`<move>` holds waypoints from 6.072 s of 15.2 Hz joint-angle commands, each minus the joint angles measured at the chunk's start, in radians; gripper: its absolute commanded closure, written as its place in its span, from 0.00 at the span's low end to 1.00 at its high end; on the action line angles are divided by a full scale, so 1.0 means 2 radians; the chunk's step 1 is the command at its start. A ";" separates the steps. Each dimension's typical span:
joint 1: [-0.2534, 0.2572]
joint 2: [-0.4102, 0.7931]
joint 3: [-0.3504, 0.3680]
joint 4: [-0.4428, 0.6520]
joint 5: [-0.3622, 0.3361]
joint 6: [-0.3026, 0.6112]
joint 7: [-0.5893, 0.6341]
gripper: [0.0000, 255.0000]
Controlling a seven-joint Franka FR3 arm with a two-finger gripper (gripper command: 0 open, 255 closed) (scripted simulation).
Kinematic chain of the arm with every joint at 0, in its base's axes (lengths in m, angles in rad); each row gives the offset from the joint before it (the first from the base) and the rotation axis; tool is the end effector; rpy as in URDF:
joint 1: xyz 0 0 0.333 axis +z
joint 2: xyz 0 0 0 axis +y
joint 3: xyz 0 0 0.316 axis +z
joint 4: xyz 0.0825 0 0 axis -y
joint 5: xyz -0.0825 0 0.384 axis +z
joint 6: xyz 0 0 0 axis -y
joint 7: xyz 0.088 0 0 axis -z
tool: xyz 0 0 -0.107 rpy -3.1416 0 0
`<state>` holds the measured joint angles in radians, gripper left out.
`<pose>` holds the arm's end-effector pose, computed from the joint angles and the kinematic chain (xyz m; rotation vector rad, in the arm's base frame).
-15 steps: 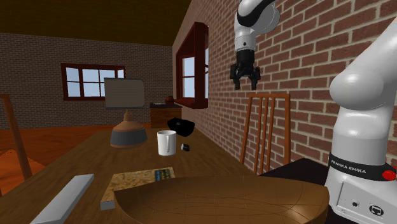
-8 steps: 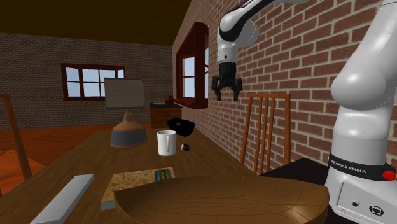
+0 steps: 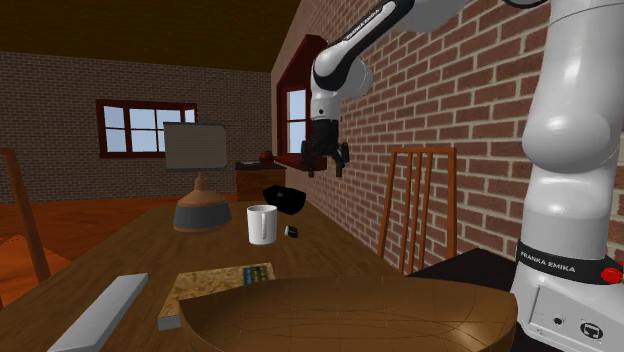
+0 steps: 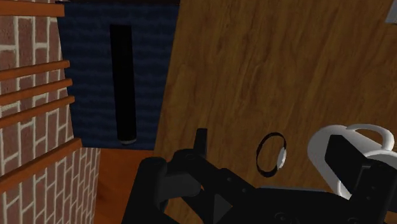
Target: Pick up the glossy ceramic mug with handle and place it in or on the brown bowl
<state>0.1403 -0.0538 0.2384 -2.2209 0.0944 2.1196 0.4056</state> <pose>0.4744 0.1940 0.3939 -3.0943 0.1219 0.1091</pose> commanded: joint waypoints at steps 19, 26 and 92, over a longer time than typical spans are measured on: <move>0.058 0.275 0.009 0.211 -0.069 0.072 0.095 0.00; 0.060 0.282 0.008 0.209 -0.071 0.080 0.096 0.00; 0.124 -0.130 0.095 -0.048 0.074 -0.047 0.183 1.00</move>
<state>0.3800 -0.2919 0.4225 -2.2929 0.2305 2.0227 0.7647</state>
